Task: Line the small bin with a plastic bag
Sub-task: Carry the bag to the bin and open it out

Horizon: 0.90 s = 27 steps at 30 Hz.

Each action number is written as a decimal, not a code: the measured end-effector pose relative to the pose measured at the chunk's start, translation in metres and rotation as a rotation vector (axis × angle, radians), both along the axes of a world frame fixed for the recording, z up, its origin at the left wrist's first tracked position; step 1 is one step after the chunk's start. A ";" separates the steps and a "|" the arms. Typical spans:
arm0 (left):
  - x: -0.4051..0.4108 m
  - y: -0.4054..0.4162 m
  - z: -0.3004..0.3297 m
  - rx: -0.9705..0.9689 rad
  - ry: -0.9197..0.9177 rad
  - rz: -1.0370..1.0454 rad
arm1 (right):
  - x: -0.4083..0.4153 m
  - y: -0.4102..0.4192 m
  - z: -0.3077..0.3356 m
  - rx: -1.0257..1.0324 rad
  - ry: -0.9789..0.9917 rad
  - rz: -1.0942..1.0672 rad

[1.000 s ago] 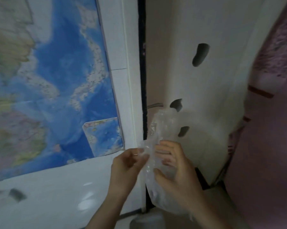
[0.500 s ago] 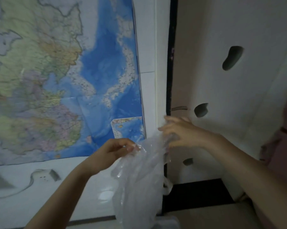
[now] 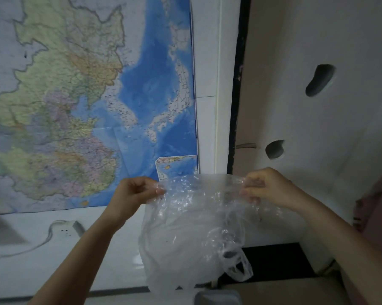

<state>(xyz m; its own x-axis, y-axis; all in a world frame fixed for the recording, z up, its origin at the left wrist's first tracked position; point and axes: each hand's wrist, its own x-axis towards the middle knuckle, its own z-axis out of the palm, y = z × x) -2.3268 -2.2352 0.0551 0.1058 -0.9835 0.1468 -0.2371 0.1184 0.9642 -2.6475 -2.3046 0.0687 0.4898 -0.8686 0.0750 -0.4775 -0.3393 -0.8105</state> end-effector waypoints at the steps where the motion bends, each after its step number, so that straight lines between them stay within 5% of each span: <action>1: -0.001 -0.002 0.000 -0.013 -0.005 0.000 | -0.003 0.001 -0.001 0.002 0.077 -0.009; 4: -0.013 -0.006 0.003 -0.011 -0.043 -0.117 | -0.001 0.010 0.008 -0.048 0.444 0.039; 8: -0.037 -0.012 0.016 -0.050 -0.110 -0.277 | 0.045 0.033 0.036 -0.119 0.129 0.092; 12: -0.046 -0.011 0.024 -0.084 -0.081 -0.192 | 0.085 0.039 0.032 -0.316 0.198 -0.001; 17: -0.020 0.001 0.013 0.132 -0.168 -0.246 | 0.077 0.040 0.018 -0.195 -0.173 -0.158; 21: -0.023 0.001 0.008 0.027 -0.144 -0.187 | 0.080 0.040 0.019 -0.015 -0.125 -0.027; 27: -0.031 -0.003 0.004 -0.027 -0.219 -0.210 | 0.101 0.035 0.022 -0.184 -0.179 -0.148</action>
